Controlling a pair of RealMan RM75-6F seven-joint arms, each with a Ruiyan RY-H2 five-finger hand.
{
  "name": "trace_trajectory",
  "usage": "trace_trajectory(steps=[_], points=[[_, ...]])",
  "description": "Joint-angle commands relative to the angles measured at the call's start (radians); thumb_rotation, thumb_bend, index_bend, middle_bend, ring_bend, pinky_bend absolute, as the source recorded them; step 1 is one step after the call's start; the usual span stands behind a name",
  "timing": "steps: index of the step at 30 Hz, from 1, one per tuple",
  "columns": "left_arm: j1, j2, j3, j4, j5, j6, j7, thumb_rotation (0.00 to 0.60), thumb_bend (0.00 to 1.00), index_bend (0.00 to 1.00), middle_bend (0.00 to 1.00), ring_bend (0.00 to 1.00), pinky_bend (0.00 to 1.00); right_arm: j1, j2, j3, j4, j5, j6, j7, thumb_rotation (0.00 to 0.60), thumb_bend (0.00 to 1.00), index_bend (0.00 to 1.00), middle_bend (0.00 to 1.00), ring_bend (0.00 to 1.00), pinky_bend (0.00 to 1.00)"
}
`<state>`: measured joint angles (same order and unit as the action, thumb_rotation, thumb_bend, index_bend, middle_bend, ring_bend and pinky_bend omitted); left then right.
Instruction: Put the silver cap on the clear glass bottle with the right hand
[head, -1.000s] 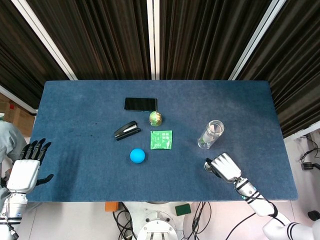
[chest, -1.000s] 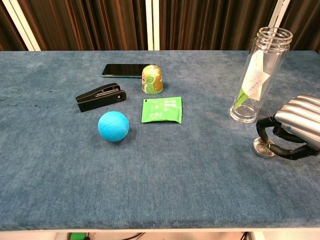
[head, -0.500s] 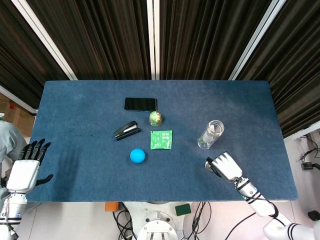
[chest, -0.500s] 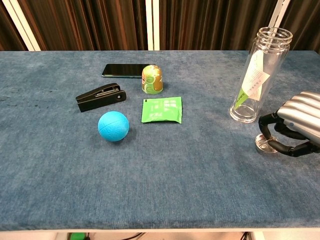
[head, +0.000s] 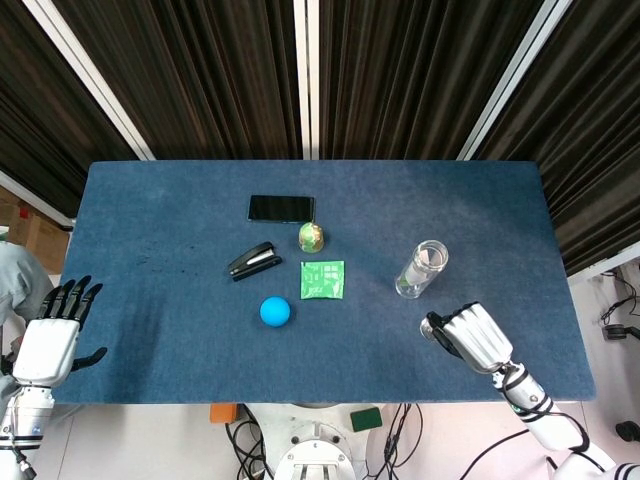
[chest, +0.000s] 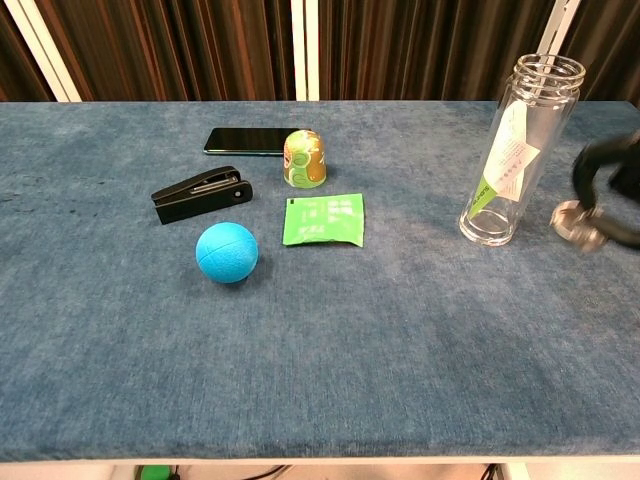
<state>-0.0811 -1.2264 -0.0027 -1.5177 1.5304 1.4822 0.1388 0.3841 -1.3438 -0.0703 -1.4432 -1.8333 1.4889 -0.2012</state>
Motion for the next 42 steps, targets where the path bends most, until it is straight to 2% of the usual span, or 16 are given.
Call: trace_trajectory(steps=[1,7,14,19,25,31,42], points=[[-0.001,-0.002,0.0,0.003,0.005,0.003,-0.002,0.6,0.0,0.1,0.03,0.01,0.1,0.002,0.084,0.04,-0.105,-0.01,0.031,-0.038,0.6,0.41,0.63,0.95,0.99,1.0],[-0.001,-0.007,-0.001,0.011,0.018,0.015,-0.011,0.6,0.0,0.1,0.03,0.01,0.1,0.049,0.176,0.119,-0.241,0.047,-0.029,-0.053,0.6,0.41,0.64,0.95,0.99,1.0],[0.0,-0.008,-0.001,0.018,0.011,0.01,-0.017,0.6,0.0,0.1,0.03,0.01,0.1,0.138,0.278,0.214,-0.394,0.203,-0.208,-0.062,0.6,0.41,0.64,0.95,0.99,1.0],[-0.004,-0.01,0.0,0.024,0.009,0.001,-0.022,0.6,0.0,0.1,0.03,0.01,0.1,0.191,0.309,0.26,-0.449,0.296,-0.305,-0.116,0.6,0.41,0.65,0.95,0.99,1.0],[-0.006,-0.01,-0.003,0.029,0.003,-0.004,-0.029,0.6,0.0,0.1,0.03,0.01,0.1,0.221,0.321,0.289,-0.474,0.382,-0.356,-0.183,0.6,0.41,0.65,0.95,0.99,1.0],[-0.008,-0.011,-0.003,0.035,0.002,-0.009,-0.037,0.6,0.0,0.1,0.03,0.01,0.1,0.239,0.31,0.301,-0.443,0.464,-0.39,-0.208,0.6,0.41,0.66,0.95,0.99,1.0],[-0.009,-0.011,-0.001,0.032,0.003,-0.009,-0.033,0.6,0.0,0.1,0.03,0.01,0.1,0.256,0.276,0.299,-0.384,0.518,-0.402,-0.227,0.6,0.41,0.66,0.95,0.99,1.0]])
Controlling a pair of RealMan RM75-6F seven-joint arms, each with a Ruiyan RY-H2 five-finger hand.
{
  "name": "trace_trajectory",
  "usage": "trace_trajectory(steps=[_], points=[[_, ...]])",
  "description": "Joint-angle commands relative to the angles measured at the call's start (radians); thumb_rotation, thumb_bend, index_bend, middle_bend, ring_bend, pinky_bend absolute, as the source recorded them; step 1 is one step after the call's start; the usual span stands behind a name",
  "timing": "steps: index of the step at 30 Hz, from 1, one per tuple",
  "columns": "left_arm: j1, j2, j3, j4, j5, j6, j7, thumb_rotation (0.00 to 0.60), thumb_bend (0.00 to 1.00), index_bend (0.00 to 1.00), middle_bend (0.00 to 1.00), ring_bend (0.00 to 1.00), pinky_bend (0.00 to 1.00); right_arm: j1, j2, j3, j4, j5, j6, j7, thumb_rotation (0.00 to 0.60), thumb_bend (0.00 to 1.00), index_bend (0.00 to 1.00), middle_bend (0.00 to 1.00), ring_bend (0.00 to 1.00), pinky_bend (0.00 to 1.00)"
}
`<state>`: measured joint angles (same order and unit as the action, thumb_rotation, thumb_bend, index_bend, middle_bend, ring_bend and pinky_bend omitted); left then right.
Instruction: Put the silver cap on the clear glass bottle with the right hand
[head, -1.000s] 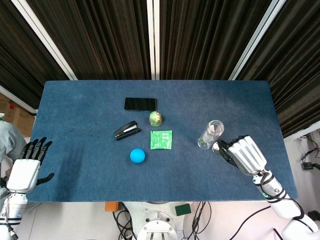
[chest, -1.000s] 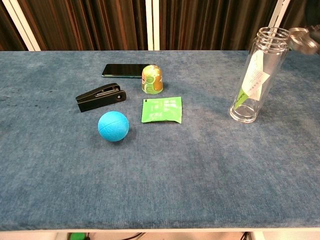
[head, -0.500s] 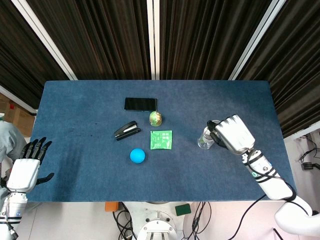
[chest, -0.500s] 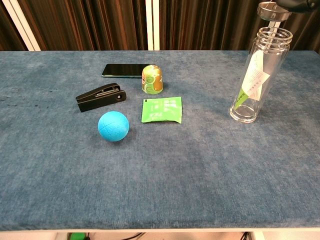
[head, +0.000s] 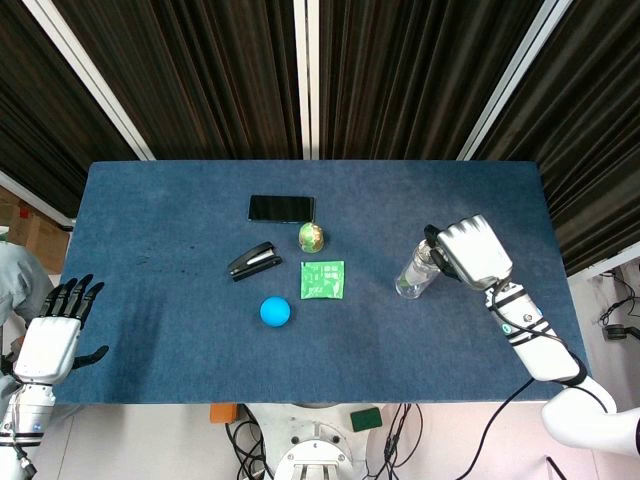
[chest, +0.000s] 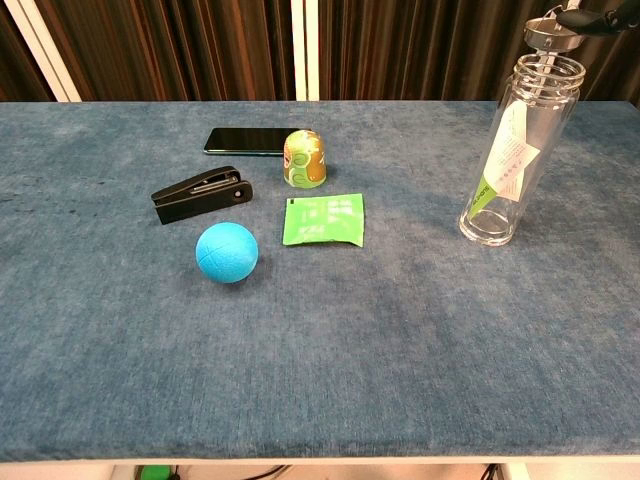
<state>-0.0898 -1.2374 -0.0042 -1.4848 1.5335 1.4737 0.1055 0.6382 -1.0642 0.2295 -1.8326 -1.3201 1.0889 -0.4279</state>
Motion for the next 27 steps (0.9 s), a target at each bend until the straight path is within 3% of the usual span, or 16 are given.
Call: trace_trajectory(steps=[1,27], points=[[0.0,0.0,0.0,-0.001,0.0,-0.001,0.002,0.6,0.0,0.1,0.03,0.01,0.1,0.003,-0.006,-0.002,0.012,0.009,-0.003,0.0,0.6,0.41,0.66,0.95,0.99,1.0],[-0.002,0.004,0.001,-0.011,-0.004,-0.004,0.013,0.6,0.0,0.1,0.03,0.01,0.1,0.011,-0.05,-0.03,0.081,0.0,0.001,0.021,0.6,0.41,0.66,0.95,0.99,1.0]])
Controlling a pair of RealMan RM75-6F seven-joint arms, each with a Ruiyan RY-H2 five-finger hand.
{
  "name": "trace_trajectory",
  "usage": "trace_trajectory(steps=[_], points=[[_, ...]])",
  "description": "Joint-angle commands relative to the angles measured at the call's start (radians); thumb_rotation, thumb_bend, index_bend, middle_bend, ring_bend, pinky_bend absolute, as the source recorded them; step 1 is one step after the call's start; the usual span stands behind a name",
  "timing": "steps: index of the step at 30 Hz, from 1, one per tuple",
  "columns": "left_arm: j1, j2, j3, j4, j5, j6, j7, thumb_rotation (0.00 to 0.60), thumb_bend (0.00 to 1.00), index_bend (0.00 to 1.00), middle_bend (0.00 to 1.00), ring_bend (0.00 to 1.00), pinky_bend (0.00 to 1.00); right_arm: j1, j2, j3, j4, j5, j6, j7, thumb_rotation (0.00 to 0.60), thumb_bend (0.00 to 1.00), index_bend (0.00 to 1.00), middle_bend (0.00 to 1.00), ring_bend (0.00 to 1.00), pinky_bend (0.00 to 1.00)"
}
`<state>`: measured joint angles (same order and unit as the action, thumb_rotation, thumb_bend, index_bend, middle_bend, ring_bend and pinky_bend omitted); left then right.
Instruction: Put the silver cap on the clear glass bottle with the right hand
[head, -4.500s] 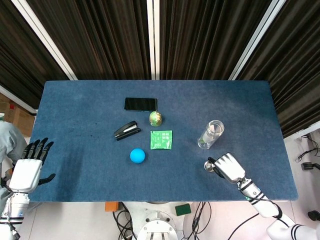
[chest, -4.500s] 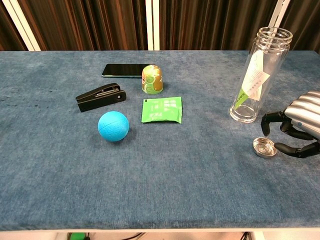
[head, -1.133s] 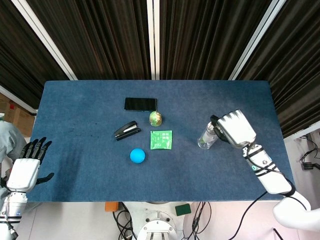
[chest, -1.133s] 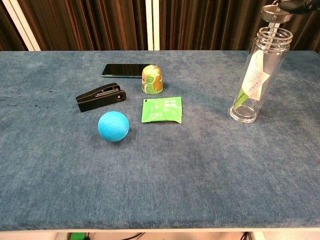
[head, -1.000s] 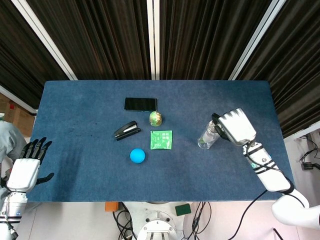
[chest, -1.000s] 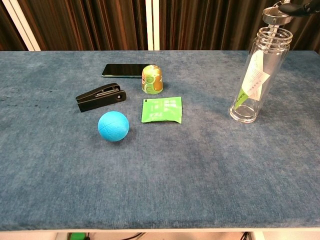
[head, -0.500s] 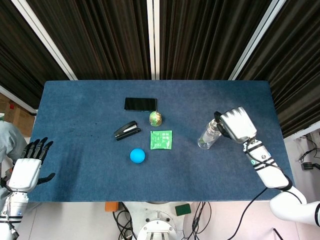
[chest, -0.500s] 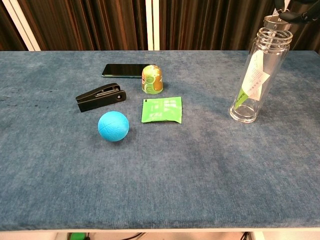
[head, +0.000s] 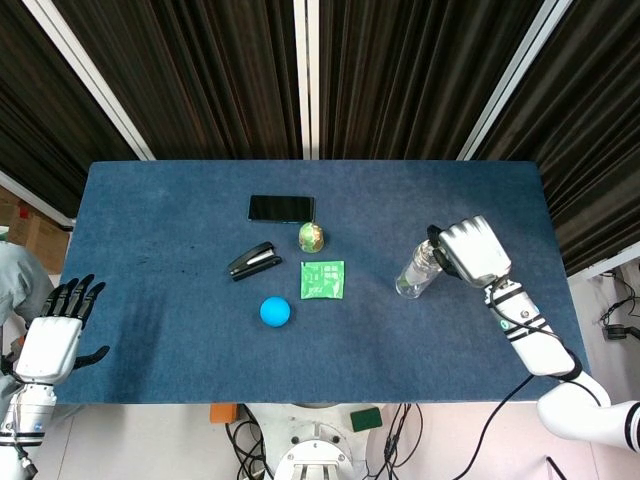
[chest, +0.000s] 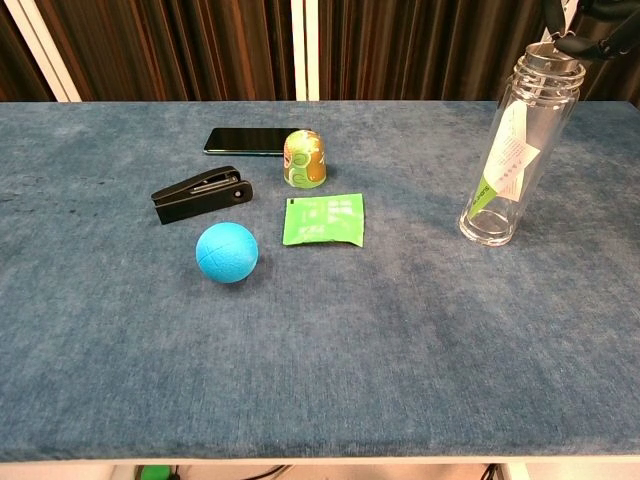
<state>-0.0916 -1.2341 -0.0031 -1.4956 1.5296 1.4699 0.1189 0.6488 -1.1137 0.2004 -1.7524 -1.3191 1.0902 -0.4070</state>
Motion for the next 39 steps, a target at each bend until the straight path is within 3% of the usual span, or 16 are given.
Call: trace_trajectory(steps=[1,8,14,27,34,39], points=[[0.0,0.0,0.0,0.0,0.0,0.0,-0.001,0.6,0.0,0.1,0.03,0.01,0.1,0.001,-0.002,-0.002,0.002,-0.002,0.0,0.0,0.6,0.41,0.66,0.95,0.99,1.0],[0.001,-0.001,0.0,0.003,-0.002,0.001,-0.002,0.6,0.0,0.1,0.03,0.01,0.1,0.007,-0.004,-0.005,0.005,0.002,-0.009,-0.003,0.6,0.4,0.65,0.95,0.99,1.0],[0.001,-0.003,-0.001,0.009,-0.003,0.001,-0.004,0.6,0.0,0.1,0.03,0.01,0.1,0.009,0.0,-0.008,0.003,0.006,-0.018,-0.002,0.6,0.34,0.6,0.95,0.98,1.0],[0.001,-0.007,-0.001,0.017,-0.003,0.001,-0.01,0.6,0.0,0.1,0.03,0.01,0.1,-0.001,0.023,-0.01,-0.003,-0.025,-0.001,0.058,0.6,0.29,0.29,0.95,0.98,1.0],[0.002,-0.009,-0.001,0.018,-0.002,0.002,-0.01,0.6,0.0,0.1,0.03,0.01,0.1,-0.024,0.034,-0.008,0.001,-0.083,0.051,0.136,0.6,0.28,0.26,0.95,0.98,1.0],[0.004,-0.007,-0.001,0.016,-0.001,0.008,-0.011,0.6,0.0,0.1,0.03,0.01,0.1,-0.082,0.034,-0.026,0.017,-0.219,0.191,0.273,0.6,0.28,0.26,0.95,0.96,1.0]])
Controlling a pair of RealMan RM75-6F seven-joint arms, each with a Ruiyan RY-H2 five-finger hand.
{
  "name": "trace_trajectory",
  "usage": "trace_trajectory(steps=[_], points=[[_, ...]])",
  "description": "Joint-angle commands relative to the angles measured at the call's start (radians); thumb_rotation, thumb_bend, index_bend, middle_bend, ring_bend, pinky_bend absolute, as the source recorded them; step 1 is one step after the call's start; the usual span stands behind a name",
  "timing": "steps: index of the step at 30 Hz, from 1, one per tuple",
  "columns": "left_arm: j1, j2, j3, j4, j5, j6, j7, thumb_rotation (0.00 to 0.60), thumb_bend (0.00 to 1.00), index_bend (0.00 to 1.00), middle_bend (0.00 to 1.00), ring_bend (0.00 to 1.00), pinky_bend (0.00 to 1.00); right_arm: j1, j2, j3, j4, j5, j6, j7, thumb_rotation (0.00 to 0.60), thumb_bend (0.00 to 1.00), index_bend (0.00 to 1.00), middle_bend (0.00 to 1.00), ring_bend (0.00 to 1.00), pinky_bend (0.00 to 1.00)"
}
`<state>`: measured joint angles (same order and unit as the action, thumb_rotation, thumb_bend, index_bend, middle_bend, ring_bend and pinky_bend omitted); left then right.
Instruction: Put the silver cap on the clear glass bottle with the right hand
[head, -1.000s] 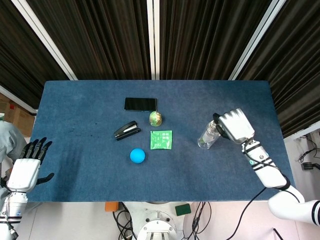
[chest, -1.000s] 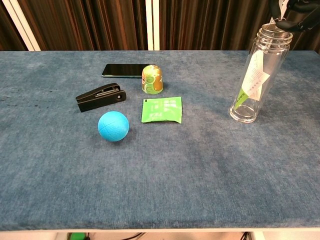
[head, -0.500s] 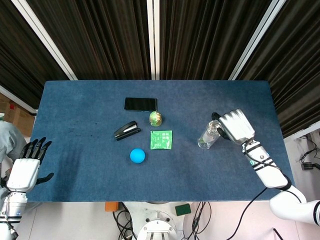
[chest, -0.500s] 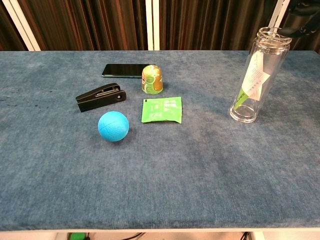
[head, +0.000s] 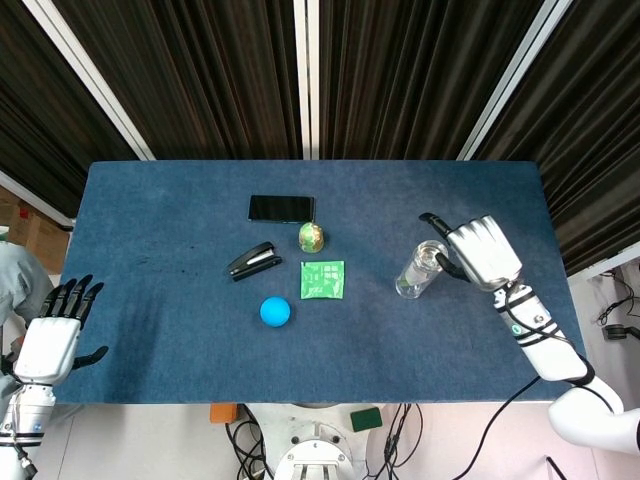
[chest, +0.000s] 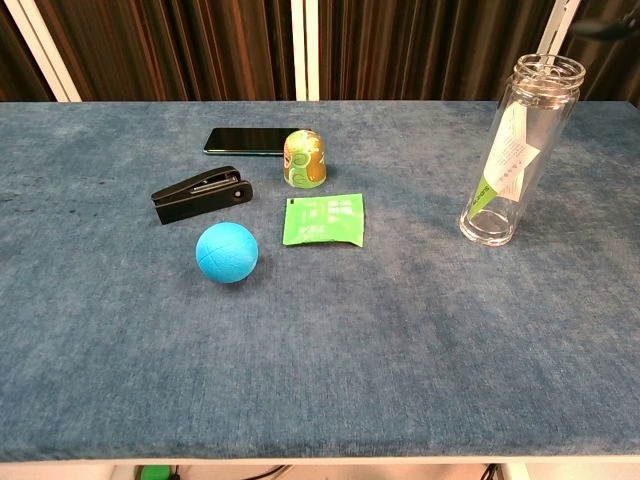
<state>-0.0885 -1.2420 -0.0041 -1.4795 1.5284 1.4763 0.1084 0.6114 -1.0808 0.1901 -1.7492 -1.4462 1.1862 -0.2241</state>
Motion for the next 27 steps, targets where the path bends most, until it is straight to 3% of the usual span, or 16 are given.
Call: trace_trajectory(steps=[1,5,9,11,12,14,15,16,20,23,27], points=[[0.001,0.001,0.0,-0.001,0.001,0.003,-0.002,0.6,0.0,0.1,0.03,0.01,0.1,-0.064,0.0,-0.027,0.022,-0.128,0.136,0.119,0.6,0.28,0.26,0.94,0.95,1.0],[0.004,0.005,-0.001,-0.001,0.001,0.009,-0.006,0.6,0.0,0.1,0.03,0.01,0.1,-0.188,-0.028,-0.101,0.122,-0.304,0.375,0.189,0.6,0.28,0.31,0.92,0.92,1.0],[0.007,0.007,-0.002,-0.001,0.002,0.015,-0.011,0.6,0.0,0.1,0.03,0.01,0.1,-0.325,-0.106,-0.163,0.302,-0.35,0.559,0.196,0.6,0.28,0.35,0.84,0.86,1.0],[0.007,0.005,-0.002,0.002,0.006,0.019,-0.013,0.6,0.0,0.1,0.03,0.01,0.1,-0.395,-0.151,-0.186,0.399,-0.292,0.584,0.212,0.6,0.27,0.29,0.66,0.7,0.94],[0.007,0.003,-0.002,0.005,0.009,0.021,-0.015,0.6,0.0,0.1,0.03,0.01,0.1,-0.422,-0.168,-0.193,0.435,-0.255,0.577,0.222,0.6,0.27,0.23,0.53,0.57,0.86],[0.007,-0.003,-0.003,0.013,0.015,0.028,-0.02,0.6,0.0,0.1,0.03,0.01,0.1,-0.471,-0.204,-0.198,0.507,-0.155,0.525,0.228,0.6,0.25,0.07,0.19,0.2,0.6],[0.007,-0.006,-0.004,0.016,0.018,0.03,-0.022,0.6,0.0,0.1,0.03,0.01,0.1,-0.485,-0.22,-0.197,0.533,-0.113,0.493,0.233,0.6,0.24,0.02,0.07,0.06,0.46],[0.005,-0.008,-0.004,0.019,0.02,0.031,-0.024,0.6,0.0,0.1,0.03,0.01,0.1,-0.497,-0.232,-0.198,0.554,-0.073,0.457,0.241,0.6,0.23,0.0,0.01,0.01,0.35],[-0.003,-0.01,-0.004,0.017,0.035,0.03,-0.013,0.6,0.0,0.1,0.03,0.01,0.1,-0.518,-0.247,-0.202,0.58,0.023,0.314,0.326,0.6,0.23,0.0,0.0,0.0,0.2],[-0.007,-0.009,-0.004,0.01,0.047,0.034,0.0,0.6,0.0,0.1,0.03,0.01,0.1,-0.52,-0.259,-0.199,0.611,0.016,0.299,0.371,0.6,0.22,0.0,0.0,0.0,0.1],[-0.011,-0.014,-0.007,0.01,0.062,0.047,0.002,0.6,0.0,0.1,0.03,0.01,0.1,-0.518,-0.269,-0.192,0.632,0.005,0.288,0.405,0.6,0.21,0.0,0.0,0.0,0.07]])
